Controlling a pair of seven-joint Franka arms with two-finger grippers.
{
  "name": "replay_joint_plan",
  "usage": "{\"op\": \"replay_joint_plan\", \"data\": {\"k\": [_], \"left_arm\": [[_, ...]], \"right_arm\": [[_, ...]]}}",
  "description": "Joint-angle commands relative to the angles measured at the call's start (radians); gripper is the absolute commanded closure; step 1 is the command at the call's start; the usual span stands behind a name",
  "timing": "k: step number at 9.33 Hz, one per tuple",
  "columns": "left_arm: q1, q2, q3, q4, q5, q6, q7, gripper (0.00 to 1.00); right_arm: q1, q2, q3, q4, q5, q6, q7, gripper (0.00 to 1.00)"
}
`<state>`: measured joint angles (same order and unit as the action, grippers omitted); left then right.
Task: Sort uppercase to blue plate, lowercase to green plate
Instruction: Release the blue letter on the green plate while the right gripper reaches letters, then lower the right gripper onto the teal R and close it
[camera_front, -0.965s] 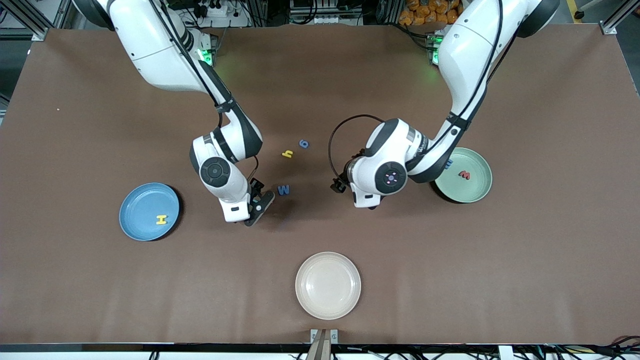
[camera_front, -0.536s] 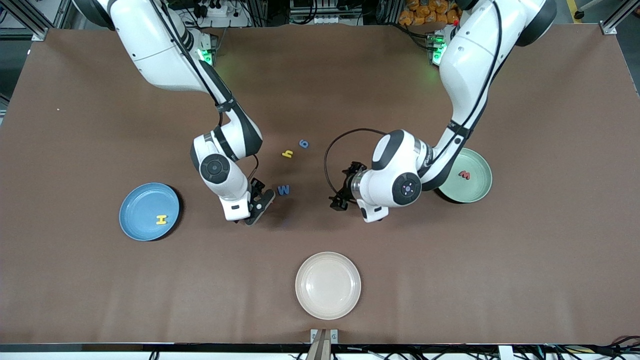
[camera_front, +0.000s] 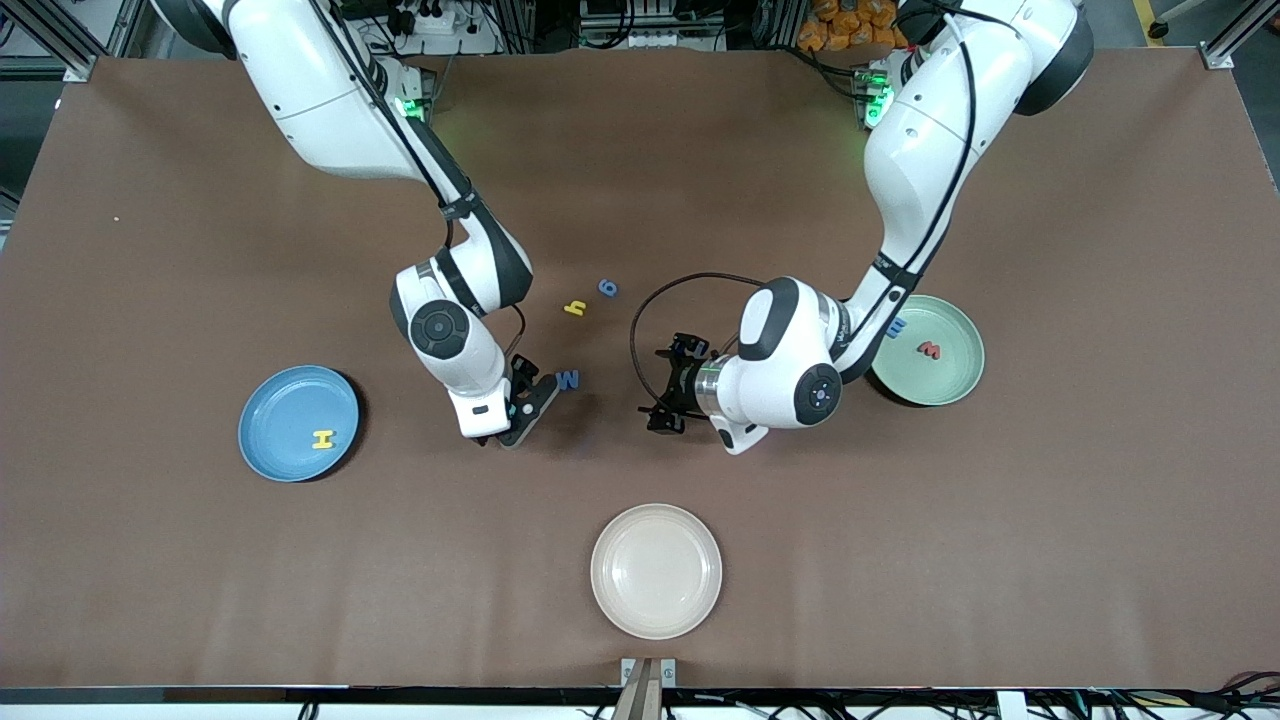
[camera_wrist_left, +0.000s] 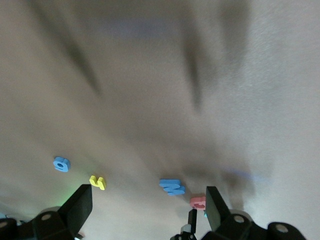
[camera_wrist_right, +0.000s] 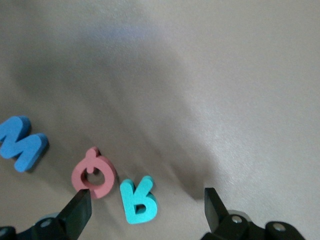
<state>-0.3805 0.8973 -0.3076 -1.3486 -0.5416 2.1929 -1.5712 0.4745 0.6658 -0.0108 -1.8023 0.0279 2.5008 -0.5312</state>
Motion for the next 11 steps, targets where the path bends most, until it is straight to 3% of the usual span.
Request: {"op": "replay_joint_plan", "data": {"k": [1, 4, 10, 11], "left_arm": [[-0.011, 0.035, 0.001, 0.028, -0.028, 0.008, 0.0, 0.0], [-0.014, 0.038, -0.002, 0.028, -0.026, 0.008, 0.016, 0.0], [-0.015, 0.043, -0.002, 0.032, -0.028, 0.01, 0.016, 0.0], [-0.023, 0.045, -0.004, 0.037, -0.029, 0.01, 0.005, 0.0]], "right_arm": [[-0.016, -0.041, 0.003, -0.046, 0.01, -0.011, -0.036, 0.0], [-0.007, -0.015, 0.003, -0.074, 0.004, 0.088, -0.035, 0.0], [0.001, 0.002, 0.003, -0.045, 0.003, 0.092, 0.003, 0.0], [-0.001, 0.002, 0.003, -0.046, 0.003, 0.092, 0.0, 0.04]]}}
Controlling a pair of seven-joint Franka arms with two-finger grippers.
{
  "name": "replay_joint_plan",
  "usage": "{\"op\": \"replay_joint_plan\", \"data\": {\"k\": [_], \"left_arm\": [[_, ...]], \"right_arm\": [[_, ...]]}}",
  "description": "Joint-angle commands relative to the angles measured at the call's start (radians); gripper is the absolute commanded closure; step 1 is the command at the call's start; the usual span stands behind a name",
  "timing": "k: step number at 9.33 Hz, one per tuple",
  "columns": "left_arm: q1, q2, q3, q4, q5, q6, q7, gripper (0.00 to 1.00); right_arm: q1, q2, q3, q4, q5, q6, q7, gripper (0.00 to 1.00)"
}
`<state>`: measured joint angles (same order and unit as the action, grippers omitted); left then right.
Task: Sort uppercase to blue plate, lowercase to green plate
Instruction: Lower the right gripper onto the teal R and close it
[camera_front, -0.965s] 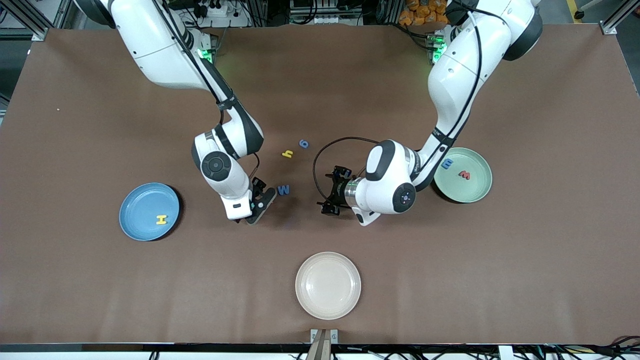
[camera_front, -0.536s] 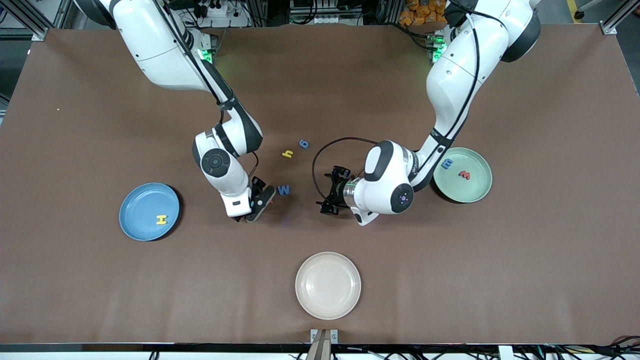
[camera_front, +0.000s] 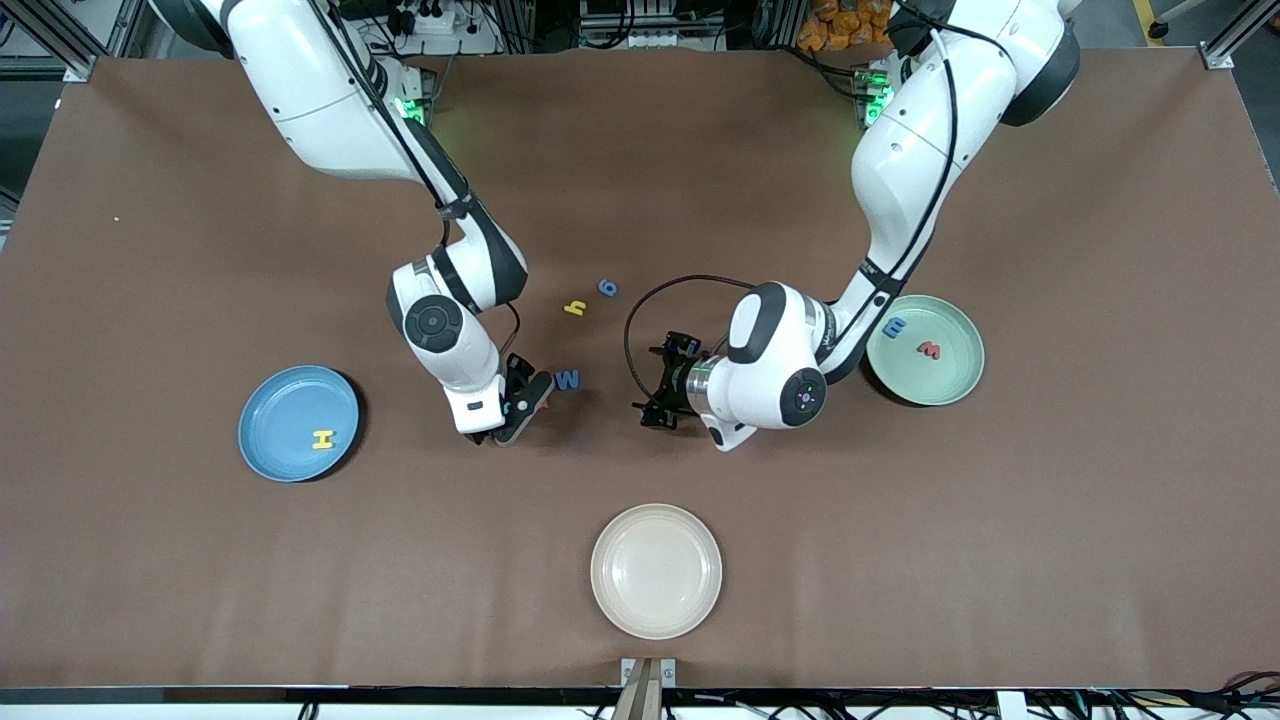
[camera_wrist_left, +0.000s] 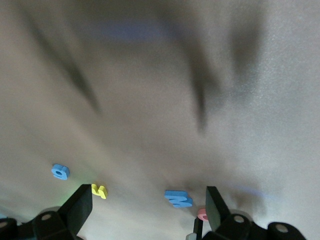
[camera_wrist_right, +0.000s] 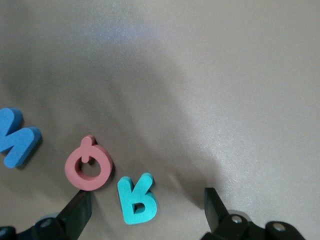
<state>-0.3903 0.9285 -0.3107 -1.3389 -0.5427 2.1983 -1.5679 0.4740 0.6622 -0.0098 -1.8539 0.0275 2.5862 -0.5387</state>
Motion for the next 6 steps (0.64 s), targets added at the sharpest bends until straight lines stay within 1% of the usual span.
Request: {"op": "replay_joint_plan", "data": {"k": [1, 2, 6], "left_arm": [[-0.022, 0.012, -0.002, 0.029, -0.028, 0.004, -0.014, 0.0], [-0.035, 0.012, -0.002, 0.029, -0.028, 0.004, -0.021, 0.0], [-0.038, 0.026, 0.004, 0.037, -0.028, 0.011, -0.017, 0.0]], "right_arm": [[-0.002, 0.005, 0.002, 0.004, 0.003, 0.006, 0.005, 0.56], [-0.008, 0.005, 0.002, 0.002, 0.003, 0.006, 0.005, 1.0], [-0.012, -0.006, 0.001, 0.005, 0.003, -0.008, 0.002, 1.0]]}}
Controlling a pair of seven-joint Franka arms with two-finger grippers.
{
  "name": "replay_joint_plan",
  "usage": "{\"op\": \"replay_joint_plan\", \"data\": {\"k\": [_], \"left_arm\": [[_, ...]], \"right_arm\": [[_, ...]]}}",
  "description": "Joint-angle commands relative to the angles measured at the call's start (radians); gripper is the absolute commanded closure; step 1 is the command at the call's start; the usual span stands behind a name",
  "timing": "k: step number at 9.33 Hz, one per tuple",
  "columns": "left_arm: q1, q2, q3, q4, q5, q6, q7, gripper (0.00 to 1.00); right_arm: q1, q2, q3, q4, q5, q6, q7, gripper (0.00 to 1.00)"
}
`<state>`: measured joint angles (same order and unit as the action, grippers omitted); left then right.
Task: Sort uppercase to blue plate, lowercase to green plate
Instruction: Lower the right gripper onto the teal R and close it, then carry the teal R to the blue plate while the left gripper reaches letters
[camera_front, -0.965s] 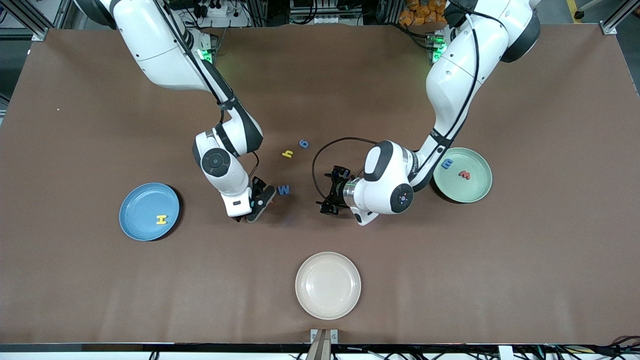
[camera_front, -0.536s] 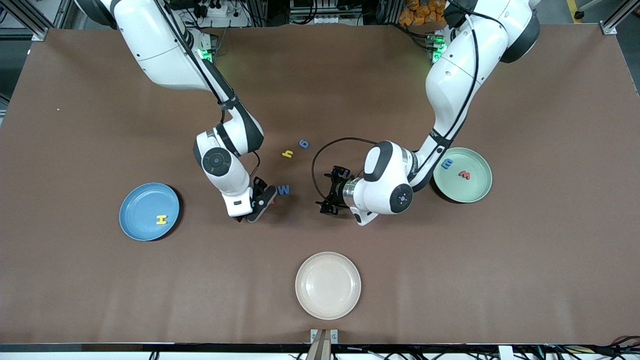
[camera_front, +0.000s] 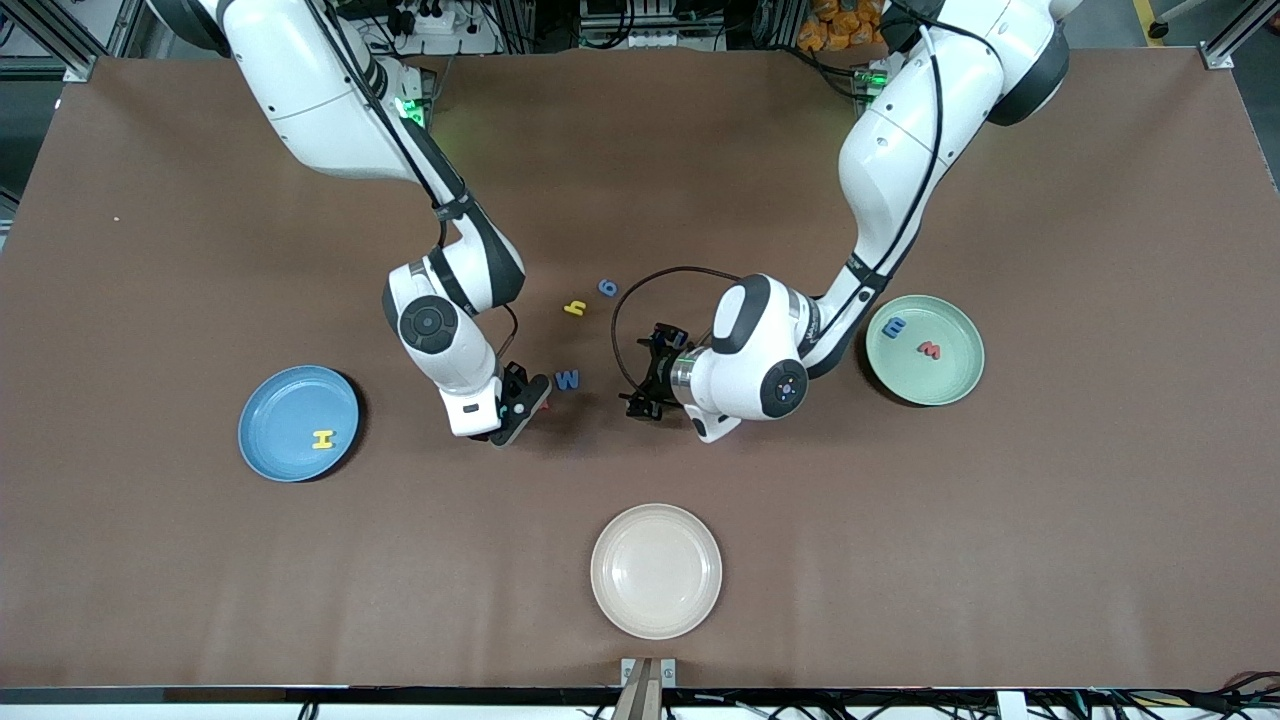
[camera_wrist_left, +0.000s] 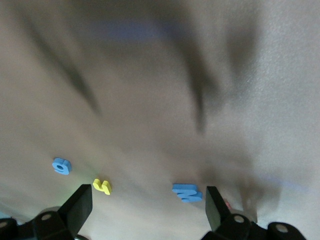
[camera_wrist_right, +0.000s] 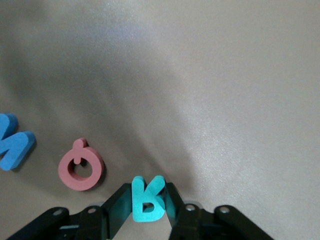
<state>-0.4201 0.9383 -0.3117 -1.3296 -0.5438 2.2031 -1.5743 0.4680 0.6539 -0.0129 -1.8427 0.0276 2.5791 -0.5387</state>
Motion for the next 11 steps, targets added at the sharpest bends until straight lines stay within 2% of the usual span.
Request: {"op": "replay_joint_plan", "data": {"k": [1, 4, 6, 8, 10, 11], "left_arm": [[-0.009, 0.014, 0.002, 0.027, -0.027, 0.006, -0.016, 0.0], [-0.054, 0.013, -0.004, 0.024, -0.027, 0.004, -0.111, 0.0], [-0.072, -0.001, -0.024, 0.017, -0.002, -0.019, -0.109, 0.0], [-0.069, -0.006, -0.091, -0.022, 0.121, -0.029, -0.107, 0.0], [-0.062, -0.041, -0.113, -0.086, 0.131, -0.067, -0.051, 0.12], [-0.062, -0.053, -0.122, -0.108, 0.133, -0.072, -0.04, 0.13]], "right_arm": [[-0.014, -0.005, 0.002, -0.003, 0.003, 0.0, 0.012, 1.0], [-0.121, -0.055, -0.004, -0.001, 0.003, -0.031, 0.013, 1.0], [-0.201, -0.092, -0.037, 0.003, 0.003, -0.075, 0.013, 1.0], [-0.264, -0.152, -0.065, 0.003, 0.002, -0.173, 0.006, 1.0], [-0.292, -0.192, -0.111, 0.002, 0.002, -0.273, 0.008, 1.0], [-0.293, -0.195, -0.146, 0.002, 0.002, -0.308, 0.0, 1.0]]}}
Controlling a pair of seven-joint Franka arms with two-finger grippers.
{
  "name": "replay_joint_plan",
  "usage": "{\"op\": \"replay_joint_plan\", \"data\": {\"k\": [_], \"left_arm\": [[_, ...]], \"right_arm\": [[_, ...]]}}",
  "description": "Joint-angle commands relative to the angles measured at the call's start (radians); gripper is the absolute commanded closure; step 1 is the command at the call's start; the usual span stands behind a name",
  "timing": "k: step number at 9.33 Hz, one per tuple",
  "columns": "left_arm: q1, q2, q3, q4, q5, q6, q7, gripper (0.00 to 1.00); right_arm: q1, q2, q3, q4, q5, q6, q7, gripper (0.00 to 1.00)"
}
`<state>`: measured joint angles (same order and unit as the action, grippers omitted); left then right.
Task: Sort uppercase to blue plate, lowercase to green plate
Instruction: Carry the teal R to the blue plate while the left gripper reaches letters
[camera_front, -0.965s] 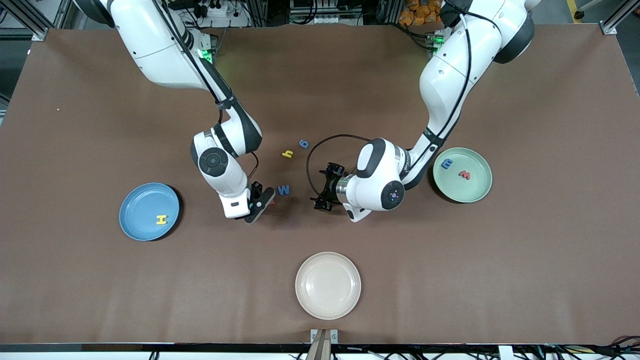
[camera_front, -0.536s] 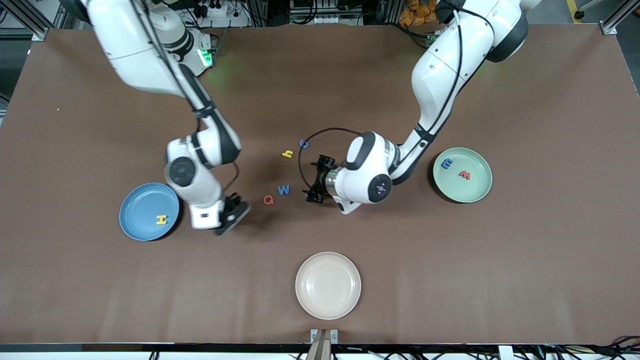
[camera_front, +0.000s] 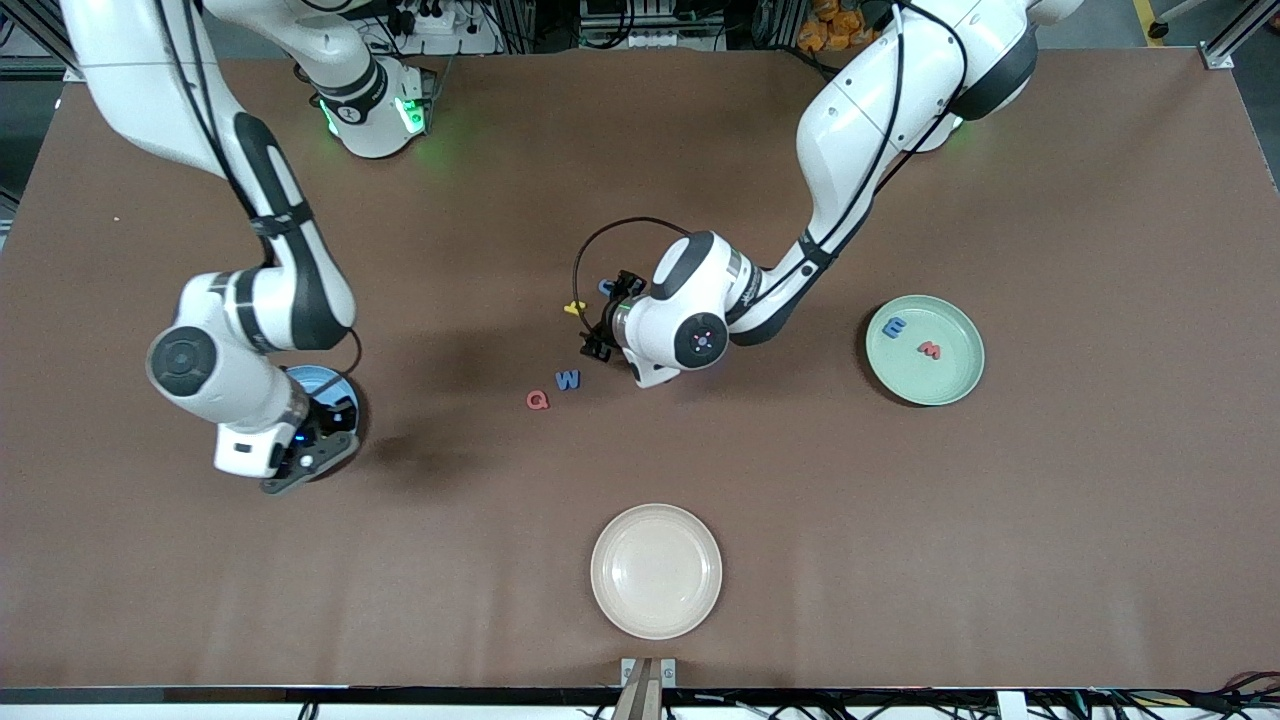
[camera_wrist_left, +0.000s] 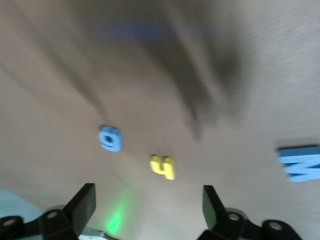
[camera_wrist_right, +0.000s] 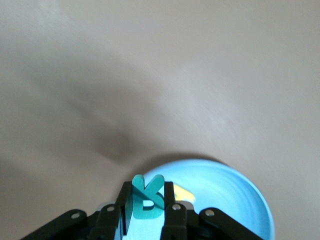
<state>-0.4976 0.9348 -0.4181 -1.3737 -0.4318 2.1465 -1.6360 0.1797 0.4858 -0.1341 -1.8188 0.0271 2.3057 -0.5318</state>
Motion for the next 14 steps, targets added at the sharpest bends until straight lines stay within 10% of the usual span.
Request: {"op": "replay_joint_plan", "data": {"k": [1, 3, 4, 5, 14], "left_arm": [[0.013, -0.047, -0.016, -0.065, 0.021, -0.008, 0.016, 0.13], [-0.005, -0.025, -0.013, -0.062, 0.008, 0.147, -0.083, 0.12], [-0.027, -0.002, -0.011, -0.059, 0.008, 0.191, -0.131, 0.12], [-0.039, 0.001, -0.01, -0.059, 0.007, 0.21, -0.14, 0.12], [-0.079, 0.015, -0.005, -0.079, -0.025, 0.274, -0.137, 0.13]], "right_arm": [[-0.017, -0.026, -0.036, -0.025, 0.002, -0.051, -0.008, 1.0], [-0.064, -0.021, -0.036, -0.025, 0.002, -0.068, -0.01, 1.0], [-0.071, -0.018, -0.036, -0.022, 0.002, -0.068, -0.008, 0.67], [-0.08, -0.016, -0.036, -0.02, 0.004, -0.066, -0.007, 0.01], [0.007, -0.012, -0.032, 0.062, 0.014, -0.077, 0.383, 0.0]]}}
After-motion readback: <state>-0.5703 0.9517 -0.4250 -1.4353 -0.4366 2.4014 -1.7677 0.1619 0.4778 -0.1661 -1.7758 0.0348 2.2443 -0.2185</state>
